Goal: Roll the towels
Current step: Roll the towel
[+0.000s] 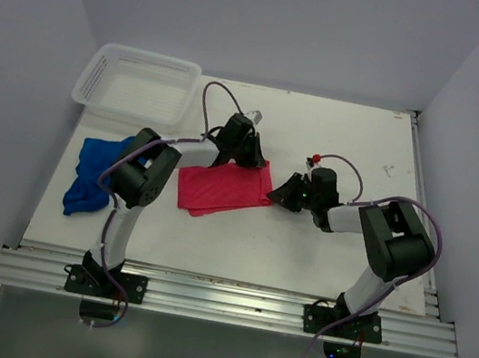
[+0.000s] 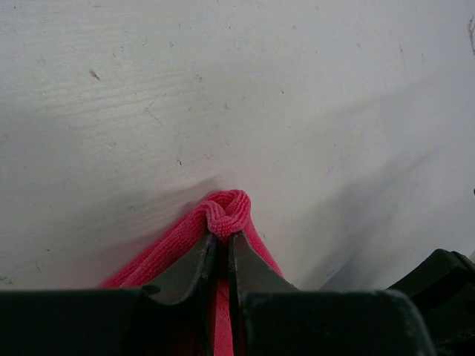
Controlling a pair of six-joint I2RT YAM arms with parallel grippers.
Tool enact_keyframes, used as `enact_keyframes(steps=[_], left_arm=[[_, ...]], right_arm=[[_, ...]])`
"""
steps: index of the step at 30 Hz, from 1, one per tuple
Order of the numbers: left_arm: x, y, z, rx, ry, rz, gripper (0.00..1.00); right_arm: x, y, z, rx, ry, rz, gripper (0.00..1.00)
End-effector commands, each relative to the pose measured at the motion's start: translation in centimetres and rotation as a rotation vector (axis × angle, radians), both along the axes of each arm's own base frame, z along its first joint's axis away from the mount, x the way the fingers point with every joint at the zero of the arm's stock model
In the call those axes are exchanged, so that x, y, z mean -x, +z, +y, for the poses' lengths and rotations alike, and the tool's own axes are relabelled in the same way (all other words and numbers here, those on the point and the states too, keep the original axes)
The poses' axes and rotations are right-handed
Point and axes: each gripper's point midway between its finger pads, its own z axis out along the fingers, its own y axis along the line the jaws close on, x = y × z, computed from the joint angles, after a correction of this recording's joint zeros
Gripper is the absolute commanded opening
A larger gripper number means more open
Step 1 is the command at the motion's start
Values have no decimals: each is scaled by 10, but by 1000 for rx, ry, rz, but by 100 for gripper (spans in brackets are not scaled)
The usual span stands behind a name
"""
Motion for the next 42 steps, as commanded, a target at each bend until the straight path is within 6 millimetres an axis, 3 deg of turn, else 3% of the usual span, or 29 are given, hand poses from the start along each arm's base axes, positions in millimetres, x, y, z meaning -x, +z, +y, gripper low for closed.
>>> enact_keyframes(steps=[1,5,9,15,26,31,42], left_arm=[[-17,35,9,6,15,-83,0],[-21,43,11,1,20,-93,0],[-22,48,11,-3,15,-98,2],[-20,52,12,1,6,-98,12],[-13,58,17,-9,-1,-74,20],[-12,49,24,-25,8,-52,21],[-14,56,29,-26,11,-64,21]], right_arm=[[18,-24,-10,91,44,44,9],[15,-10,-23,253,63,-52,0],[17,-1,-31,406,88,-112,0],[26,7,-28,527,137,-154,0],[28,12,-34,705,137,-226,0],[29,16,-34,785,135,-257,0],[29,27,-27,999,175,-336,0]])
